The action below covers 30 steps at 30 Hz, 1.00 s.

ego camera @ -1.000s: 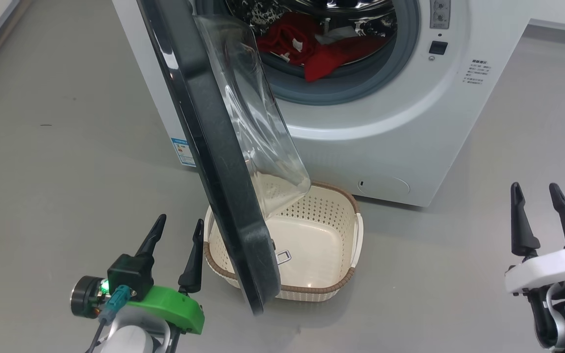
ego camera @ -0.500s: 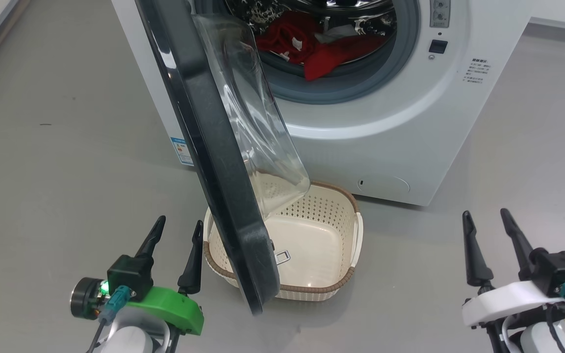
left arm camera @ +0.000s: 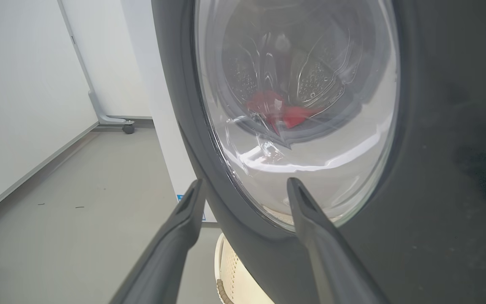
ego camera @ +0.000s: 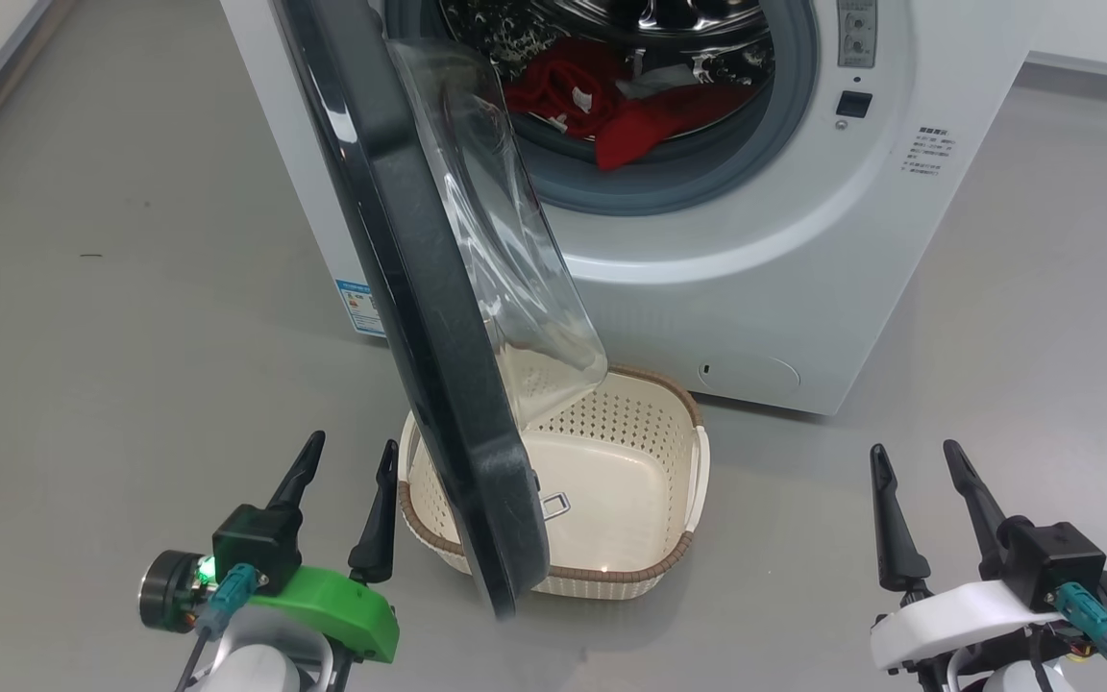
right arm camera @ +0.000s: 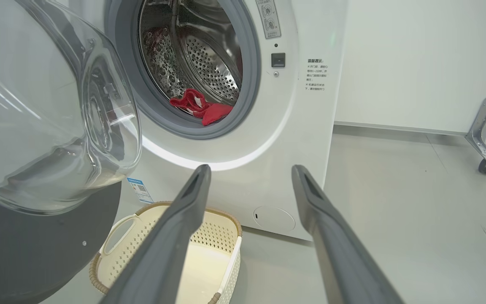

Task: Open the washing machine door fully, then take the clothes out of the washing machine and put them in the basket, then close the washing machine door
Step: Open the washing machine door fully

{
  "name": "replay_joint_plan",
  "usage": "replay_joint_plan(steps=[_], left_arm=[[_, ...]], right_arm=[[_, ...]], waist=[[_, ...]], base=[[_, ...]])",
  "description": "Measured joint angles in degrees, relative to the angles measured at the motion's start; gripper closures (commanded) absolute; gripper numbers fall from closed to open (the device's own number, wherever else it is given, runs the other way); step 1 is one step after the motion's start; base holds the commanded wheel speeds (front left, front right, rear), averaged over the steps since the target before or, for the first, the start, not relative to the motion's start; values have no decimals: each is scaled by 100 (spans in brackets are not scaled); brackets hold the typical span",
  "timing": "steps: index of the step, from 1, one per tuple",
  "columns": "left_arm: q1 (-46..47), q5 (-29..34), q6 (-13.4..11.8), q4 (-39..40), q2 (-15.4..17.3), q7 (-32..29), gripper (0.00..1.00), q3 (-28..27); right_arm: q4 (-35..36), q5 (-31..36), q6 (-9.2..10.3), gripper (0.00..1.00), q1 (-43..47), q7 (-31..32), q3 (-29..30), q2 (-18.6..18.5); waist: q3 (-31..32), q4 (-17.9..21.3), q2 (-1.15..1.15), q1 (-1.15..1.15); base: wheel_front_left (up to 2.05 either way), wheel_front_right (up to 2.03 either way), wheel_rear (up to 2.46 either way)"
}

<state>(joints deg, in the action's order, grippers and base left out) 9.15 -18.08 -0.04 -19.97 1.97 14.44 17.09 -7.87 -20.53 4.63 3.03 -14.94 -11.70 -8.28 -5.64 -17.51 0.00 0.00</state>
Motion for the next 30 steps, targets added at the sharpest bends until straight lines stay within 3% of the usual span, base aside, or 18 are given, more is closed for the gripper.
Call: replay_joint_plan(steps=[25, 27, 28, 29, 30], left_arm=[[-100, 1, 0, -94, 1, 0, 0, 9], [-101, 1, 0, -103, 1, 0, 43, 15], [-101, 0, 0, -108, 1, 0, 68, 19], [-102, 0, 3, -115, 1, 0, 100, 26], [-103, 0, 10, -132, 1, 0, 100, 37]], right_arm=[[-69, 304, -223, 0, 227, 0, 347, 308], [-77, 313, -257, 0, 227, 0, 377, 325], [-80, 315, -269, 0, 227, 0, 389, 333], [-81, 323, -281, 0, 227, 0, 400, 341], [-83, 335, -282, 0, 227, 0, 413, 352]], waist=[[187, 2, 0, 0], [190, 0, 0, 0], [192, -2, 0, 0], [193, -3, 0, 0], [195, -5, 0, 0]], base=[[0, 0, 0], [0, 0, 0], [0, 0, 0], [0, 0, 0], [0, 0, 0]])
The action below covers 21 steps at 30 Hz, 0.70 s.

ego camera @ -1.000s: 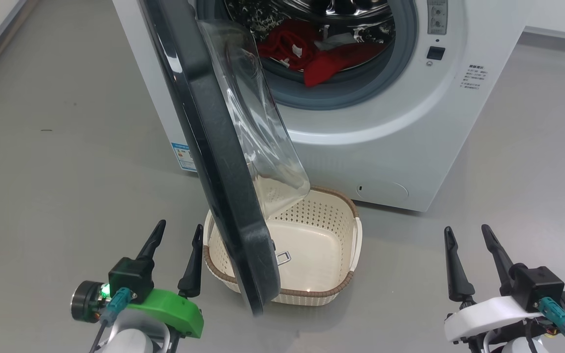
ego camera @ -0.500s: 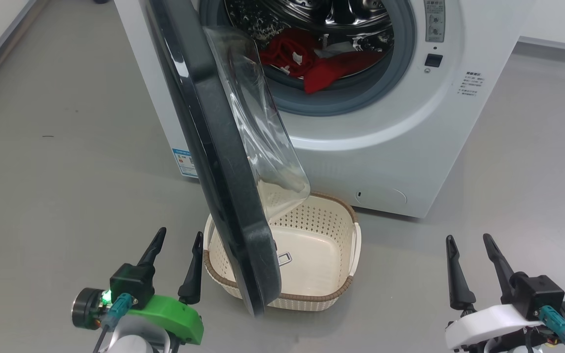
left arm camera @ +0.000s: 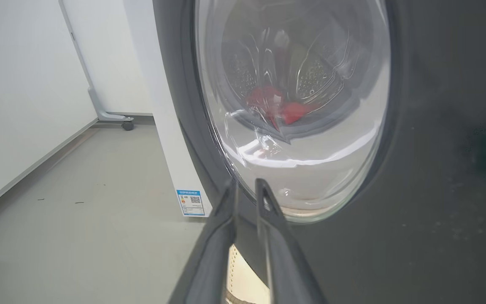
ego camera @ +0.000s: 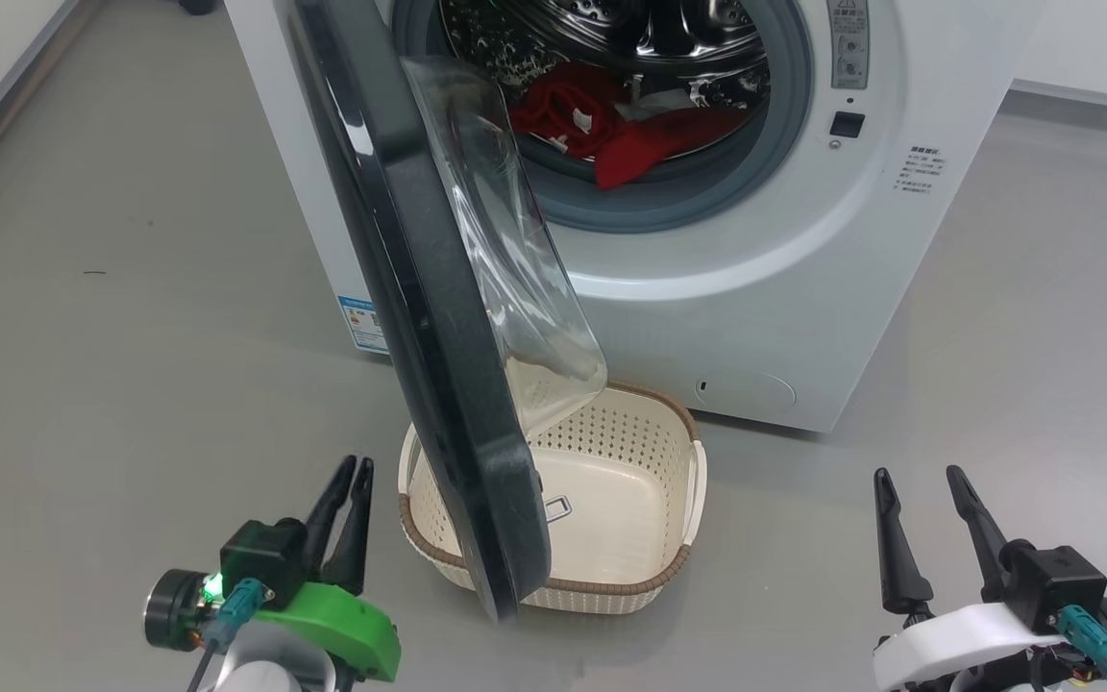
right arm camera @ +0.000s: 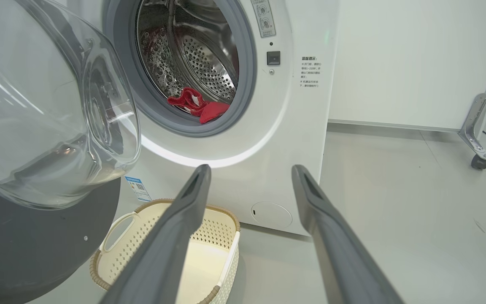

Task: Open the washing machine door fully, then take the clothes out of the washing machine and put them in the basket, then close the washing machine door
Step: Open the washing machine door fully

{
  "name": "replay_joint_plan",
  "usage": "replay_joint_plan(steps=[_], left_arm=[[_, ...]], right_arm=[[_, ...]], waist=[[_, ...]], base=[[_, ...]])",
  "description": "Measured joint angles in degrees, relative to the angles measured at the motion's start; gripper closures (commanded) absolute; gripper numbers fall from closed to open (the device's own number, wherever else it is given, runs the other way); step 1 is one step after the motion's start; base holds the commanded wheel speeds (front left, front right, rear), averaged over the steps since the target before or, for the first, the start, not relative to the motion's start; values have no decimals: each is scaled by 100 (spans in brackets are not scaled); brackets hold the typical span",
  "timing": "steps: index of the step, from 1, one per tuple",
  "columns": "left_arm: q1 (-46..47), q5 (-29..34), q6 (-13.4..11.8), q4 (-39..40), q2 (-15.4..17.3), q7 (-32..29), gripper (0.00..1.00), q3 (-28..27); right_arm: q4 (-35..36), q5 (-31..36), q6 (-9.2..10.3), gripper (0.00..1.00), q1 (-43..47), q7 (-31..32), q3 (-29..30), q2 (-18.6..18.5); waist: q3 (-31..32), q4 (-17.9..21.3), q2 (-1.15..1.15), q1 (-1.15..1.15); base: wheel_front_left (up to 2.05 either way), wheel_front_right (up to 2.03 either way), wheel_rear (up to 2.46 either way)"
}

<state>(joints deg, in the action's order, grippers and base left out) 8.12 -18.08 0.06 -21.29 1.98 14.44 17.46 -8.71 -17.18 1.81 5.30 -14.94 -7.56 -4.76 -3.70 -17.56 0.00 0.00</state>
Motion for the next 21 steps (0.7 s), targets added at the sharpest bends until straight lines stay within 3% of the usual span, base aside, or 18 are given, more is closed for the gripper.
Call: replay_joint_plan(steps=[12, 21], left_arm=[[-16, -2, 7, 97, 1, 0, 100, -62], [108, 33, -154, 944, 0, 0, 100, -481]], right_arm=[[-45, 21, -75, 0, 16, 0, 203, 75], [-64, 82, -119, 0, 18, 0, 370, 105]], waist=[[16, -46, 0, 0], [-15, -101, 0, 0]], base=[[0, 0, 0], [0, 0, 0]])
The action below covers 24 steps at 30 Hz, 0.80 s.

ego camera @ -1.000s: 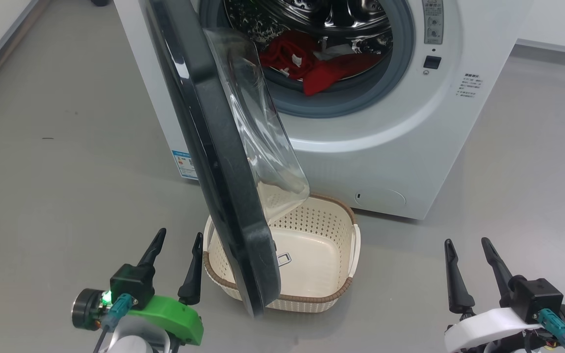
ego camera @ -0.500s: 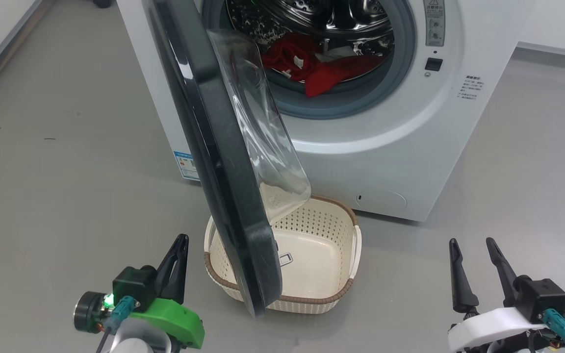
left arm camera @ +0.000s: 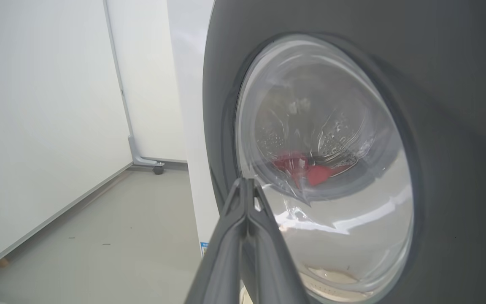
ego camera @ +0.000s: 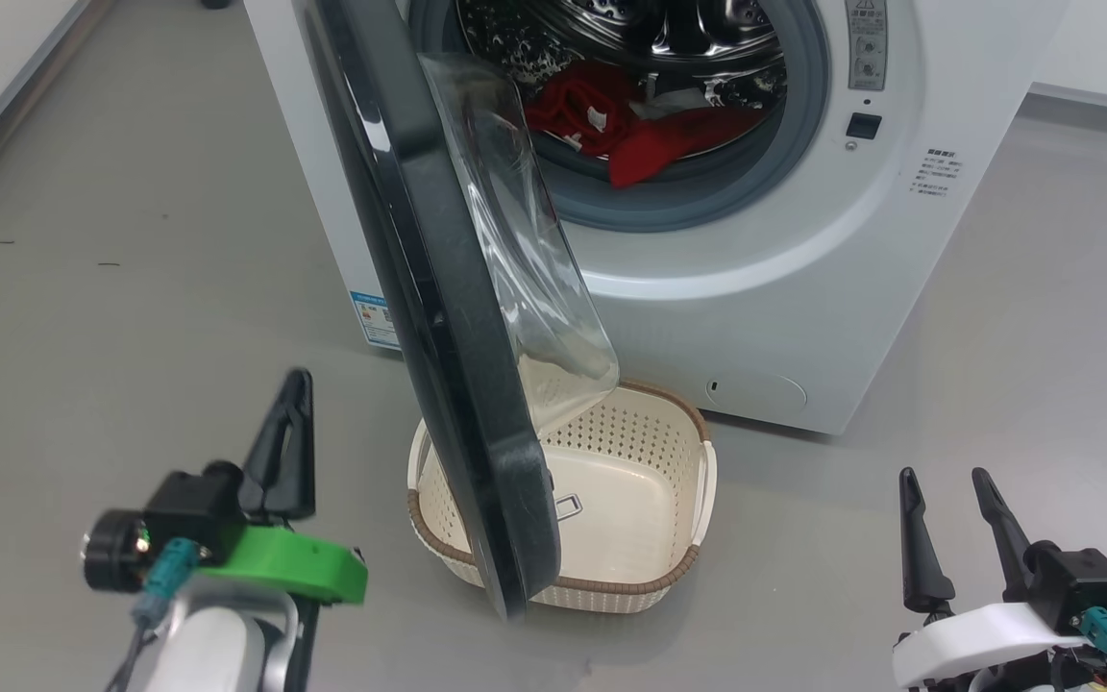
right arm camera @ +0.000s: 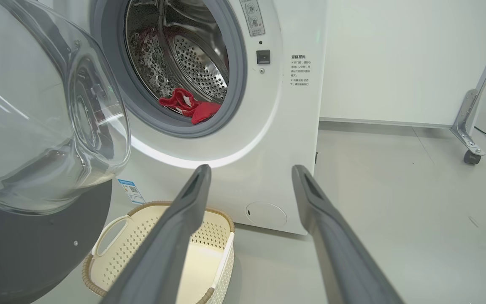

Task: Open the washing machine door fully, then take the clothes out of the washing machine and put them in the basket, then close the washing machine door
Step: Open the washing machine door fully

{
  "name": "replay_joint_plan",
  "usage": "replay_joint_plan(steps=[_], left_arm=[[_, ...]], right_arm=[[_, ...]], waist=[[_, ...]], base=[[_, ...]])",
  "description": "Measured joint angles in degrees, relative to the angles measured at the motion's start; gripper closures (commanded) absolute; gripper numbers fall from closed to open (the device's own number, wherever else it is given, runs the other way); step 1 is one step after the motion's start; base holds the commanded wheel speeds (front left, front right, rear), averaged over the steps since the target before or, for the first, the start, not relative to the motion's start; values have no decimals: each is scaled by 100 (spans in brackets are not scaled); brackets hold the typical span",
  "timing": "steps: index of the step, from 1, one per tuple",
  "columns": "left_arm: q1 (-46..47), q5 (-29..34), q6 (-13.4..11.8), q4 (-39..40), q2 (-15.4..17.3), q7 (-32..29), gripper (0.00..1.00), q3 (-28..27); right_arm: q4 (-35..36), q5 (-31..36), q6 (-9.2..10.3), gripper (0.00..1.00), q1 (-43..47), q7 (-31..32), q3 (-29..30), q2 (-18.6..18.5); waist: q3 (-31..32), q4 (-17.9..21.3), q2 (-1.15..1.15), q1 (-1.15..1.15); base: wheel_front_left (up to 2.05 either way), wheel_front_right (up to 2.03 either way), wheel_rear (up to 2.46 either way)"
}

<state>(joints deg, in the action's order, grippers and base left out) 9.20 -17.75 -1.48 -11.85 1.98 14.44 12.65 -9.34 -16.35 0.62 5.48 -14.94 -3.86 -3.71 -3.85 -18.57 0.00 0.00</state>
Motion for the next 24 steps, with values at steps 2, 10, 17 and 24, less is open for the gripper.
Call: replay_joint_plan(steps=[2, 10, 17, 24], left_arm=[[90, 60, -43, 312, 0, 1, 100, -108], [545, 249, -81, 1778, -1, 27, 100, -168], [729, 307, 47, 2872, 0, 33, 100, 258], [716, 214, 385, 3393, 12, 34, 100, 1134]], right_arm=[[-1, 37, -5, 0, -1, 1, 27, 3], [-1, 158, -57, 0, -3, 1, 87, 19], [-65, 200, -125, 0, -7, 1, 91, 43], [-100, 232, -174, 0, -5, 1, 98, 73]], waist=[[-9, -9, 0, 0], [-59, -39, 0, 0], [-1, -22, 0, 0], [74, 22, 0, 0]], base=[[0, 0, 0], [0, 0, 0], [0, 0, 0], [0, 0, 0]])
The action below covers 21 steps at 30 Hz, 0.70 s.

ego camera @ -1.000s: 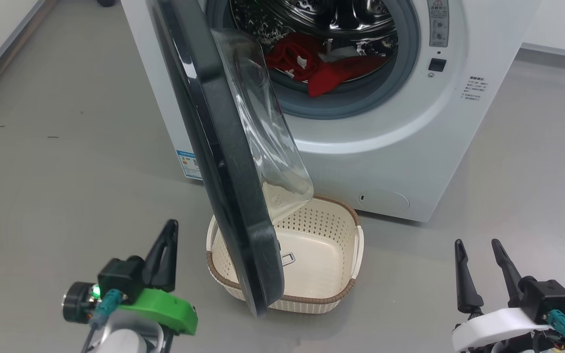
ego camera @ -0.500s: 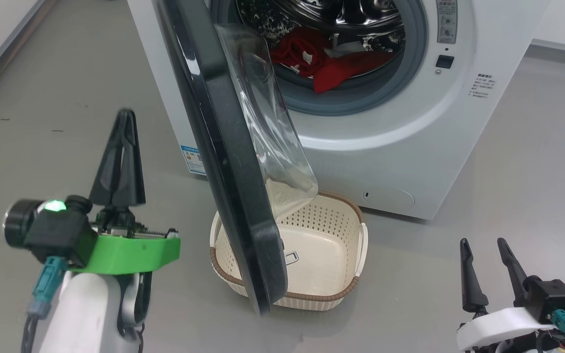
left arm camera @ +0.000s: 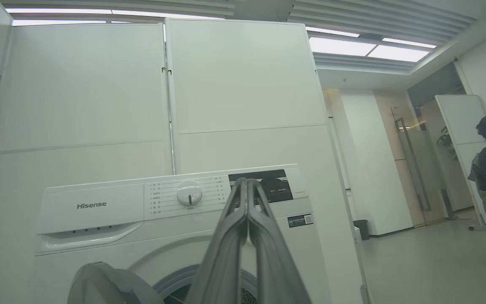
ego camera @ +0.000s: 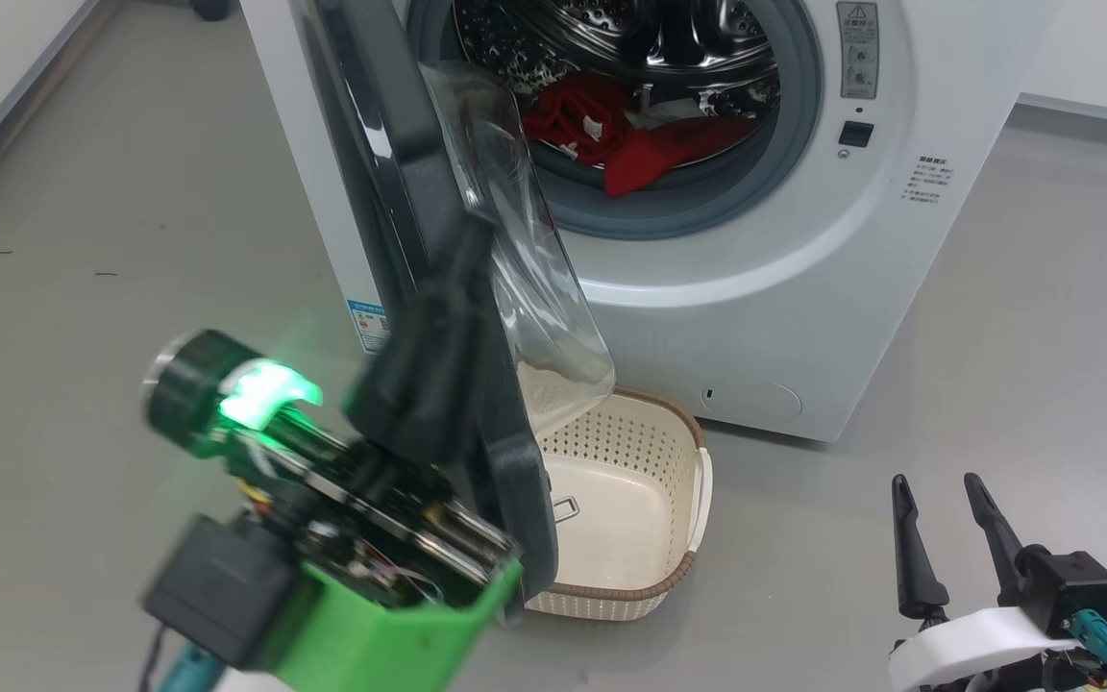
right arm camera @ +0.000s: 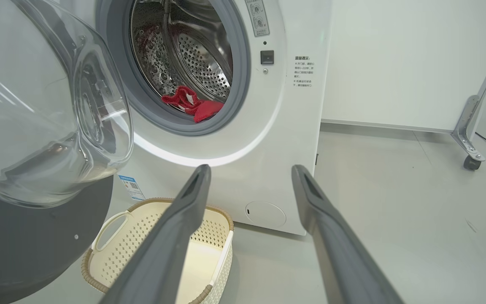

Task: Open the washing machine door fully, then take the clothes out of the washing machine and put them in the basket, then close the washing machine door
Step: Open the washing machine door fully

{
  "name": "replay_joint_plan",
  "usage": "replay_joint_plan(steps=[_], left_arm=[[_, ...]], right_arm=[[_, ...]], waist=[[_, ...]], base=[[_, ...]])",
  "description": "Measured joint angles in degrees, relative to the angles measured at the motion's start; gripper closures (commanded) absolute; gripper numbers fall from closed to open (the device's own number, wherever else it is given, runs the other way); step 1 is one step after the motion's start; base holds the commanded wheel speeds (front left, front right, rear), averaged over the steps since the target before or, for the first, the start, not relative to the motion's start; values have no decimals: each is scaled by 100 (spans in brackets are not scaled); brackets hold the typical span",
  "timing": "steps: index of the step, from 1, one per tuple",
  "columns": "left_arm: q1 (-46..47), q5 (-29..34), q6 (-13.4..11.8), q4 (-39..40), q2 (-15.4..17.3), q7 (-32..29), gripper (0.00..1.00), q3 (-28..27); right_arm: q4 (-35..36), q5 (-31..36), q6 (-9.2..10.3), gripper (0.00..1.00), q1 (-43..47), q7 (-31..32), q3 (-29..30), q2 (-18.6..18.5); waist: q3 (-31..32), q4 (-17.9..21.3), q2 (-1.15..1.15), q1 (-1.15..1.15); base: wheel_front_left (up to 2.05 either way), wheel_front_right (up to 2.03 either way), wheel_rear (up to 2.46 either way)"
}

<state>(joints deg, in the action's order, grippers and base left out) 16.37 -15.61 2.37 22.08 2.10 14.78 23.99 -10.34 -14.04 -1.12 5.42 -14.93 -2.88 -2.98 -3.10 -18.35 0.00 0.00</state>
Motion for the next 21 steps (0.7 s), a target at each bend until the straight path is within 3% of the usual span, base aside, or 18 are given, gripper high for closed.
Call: replay_joint_plan(steps=[7, 21], left_arm=[[-357, -60, 337, -59, 23, -44, 100, 970], [-1079, -735, 402, -799, 260, -1093, 100, 1841]], right_arm=[[-41, 16, -58, 0, 3, 0, 18, 22], [-91, 58, -122, 0, 7, 0, 20, 47]], waist=[[51, 10, 0, 0], [70, 43, 0, 0]], base=[[0, 0, 0], [0, 0, 0]])
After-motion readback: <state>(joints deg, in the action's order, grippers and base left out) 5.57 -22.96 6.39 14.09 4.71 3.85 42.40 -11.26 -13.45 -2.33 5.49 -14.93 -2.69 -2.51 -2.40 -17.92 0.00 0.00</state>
